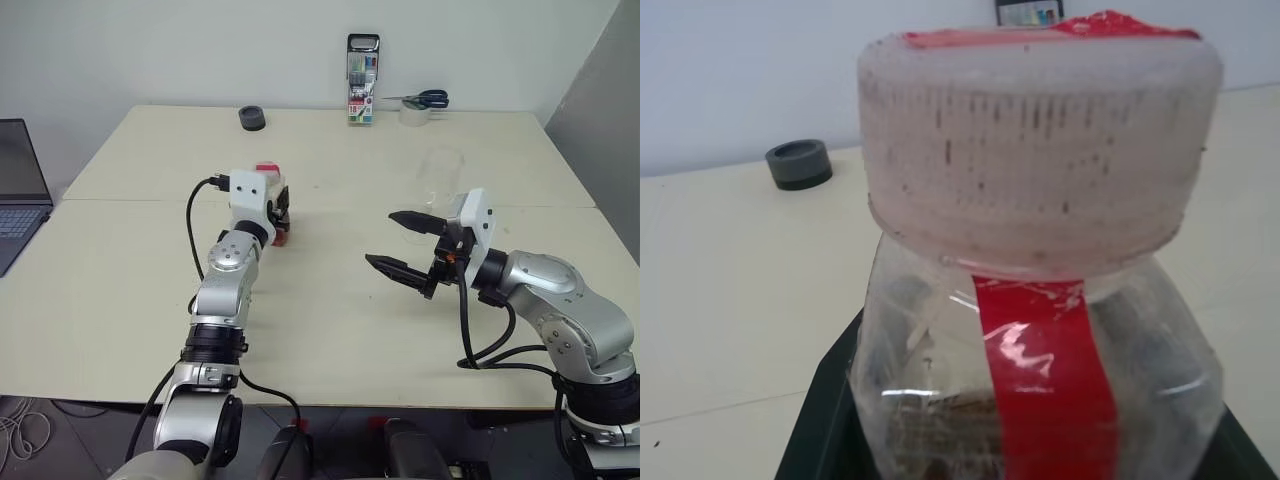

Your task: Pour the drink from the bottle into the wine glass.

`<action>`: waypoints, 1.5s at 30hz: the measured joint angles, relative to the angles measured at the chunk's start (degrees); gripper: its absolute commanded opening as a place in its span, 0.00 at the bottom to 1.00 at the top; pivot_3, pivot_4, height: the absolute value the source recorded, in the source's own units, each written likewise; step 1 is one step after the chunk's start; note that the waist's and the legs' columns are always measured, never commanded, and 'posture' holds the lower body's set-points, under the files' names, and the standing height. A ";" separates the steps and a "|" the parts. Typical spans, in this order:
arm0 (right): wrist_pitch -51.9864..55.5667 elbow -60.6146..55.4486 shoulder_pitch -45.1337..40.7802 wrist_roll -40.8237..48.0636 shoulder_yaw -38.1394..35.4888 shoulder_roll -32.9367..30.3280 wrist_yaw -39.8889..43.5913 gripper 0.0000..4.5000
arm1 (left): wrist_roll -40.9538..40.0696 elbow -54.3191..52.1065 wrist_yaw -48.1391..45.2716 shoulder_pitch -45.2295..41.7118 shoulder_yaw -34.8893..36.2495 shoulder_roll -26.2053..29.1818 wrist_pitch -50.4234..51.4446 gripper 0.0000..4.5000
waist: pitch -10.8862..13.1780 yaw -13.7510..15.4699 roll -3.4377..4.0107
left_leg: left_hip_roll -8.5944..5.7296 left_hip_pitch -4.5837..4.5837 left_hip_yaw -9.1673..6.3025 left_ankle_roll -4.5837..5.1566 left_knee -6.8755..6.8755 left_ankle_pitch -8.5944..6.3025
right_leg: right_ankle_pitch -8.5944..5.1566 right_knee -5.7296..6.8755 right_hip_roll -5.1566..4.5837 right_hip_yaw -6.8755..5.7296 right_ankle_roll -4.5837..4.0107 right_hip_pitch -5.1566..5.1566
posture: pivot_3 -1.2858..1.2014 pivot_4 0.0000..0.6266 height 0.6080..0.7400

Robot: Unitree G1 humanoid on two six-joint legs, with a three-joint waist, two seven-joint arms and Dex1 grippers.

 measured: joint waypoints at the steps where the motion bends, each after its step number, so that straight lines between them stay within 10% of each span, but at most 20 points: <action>1: -0.03 -0.02 0.04 0.00 -0.04 0.00 -0.05 1.00 | -0.66 -0.67 -1.51 0.54 -0.07 0.39 -0.02 0.39 | 0.00 -0.01 0.00 | 0.00 0.00 0.00 0.00 0.00 0.00 | 0.00 0.00 0.00 0.00 0.00 0.00 | 0.52 0.24 1.00; 24: 10.41 -9.28 -3.83 1.19 -3.26 1.49 -15.04 1.00 | -17.61 -0.52 -43.50 -2.80 -7.63 3.09 2.30 0.38 | 0.02 -0.16 0.02 | 0.01 -0.03 -0.01 0.09 0.00 -0.04 | 0.00 -0.01 0.05 0.00 0.00 -0.01 | 0.52 0.24 1.00; 45: 13.87 -3.09 -11.54 -1.19 3.19 9.68 -20.80 1.00 | -14.45 9.41 -57.50 -8.50 -10.85 3.43 -3.93 0.38 | 0.03 -0.21 0.04 | 0.01 -0.05 -0.03 0.10 0.00 -0.05 | 0.00 0.03 0.05 0.00 -0.01 -0.06 | 0.52 0.24 1.00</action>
